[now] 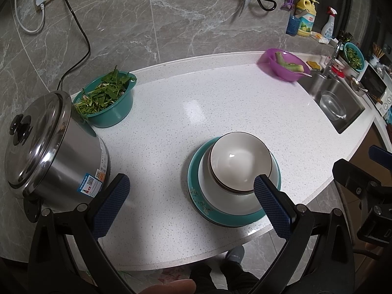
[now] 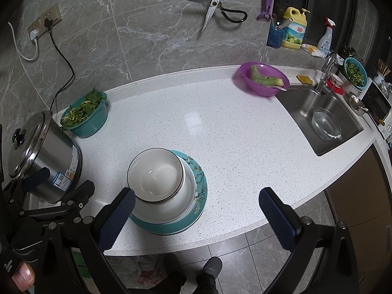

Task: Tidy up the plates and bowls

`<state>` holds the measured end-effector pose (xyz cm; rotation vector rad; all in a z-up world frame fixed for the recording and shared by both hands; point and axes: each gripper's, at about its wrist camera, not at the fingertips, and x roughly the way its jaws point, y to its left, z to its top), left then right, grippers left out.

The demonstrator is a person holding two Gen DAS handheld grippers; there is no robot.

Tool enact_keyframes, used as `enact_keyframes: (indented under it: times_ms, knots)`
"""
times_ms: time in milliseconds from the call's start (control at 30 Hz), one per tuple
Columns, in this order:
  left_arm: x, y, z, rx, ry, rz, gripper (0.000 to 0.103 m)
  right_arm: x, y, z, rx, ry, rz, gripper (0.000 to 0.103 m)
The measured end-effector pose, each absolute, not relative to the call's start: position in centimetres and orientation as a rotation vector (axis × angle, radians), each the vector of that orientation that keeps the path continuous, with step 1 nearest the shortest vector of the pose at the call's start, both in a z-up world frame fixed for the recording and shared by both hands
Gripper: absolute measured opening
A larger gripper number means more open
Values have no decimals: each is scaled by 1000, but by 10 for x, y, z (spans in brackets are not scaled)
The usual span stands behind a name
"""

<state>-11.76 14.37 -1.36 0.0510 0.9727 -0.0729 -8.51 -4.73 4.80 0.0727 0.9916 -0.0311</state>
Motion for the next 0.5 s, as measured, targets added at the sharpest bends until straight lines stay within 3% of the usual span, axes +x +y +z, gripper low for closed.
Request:
enact_keyframes:
  times_ms: [500]
  knots:
    - [-115,145,-16,49,966,-63,103,-81,-49,44,70,998,-23,103]
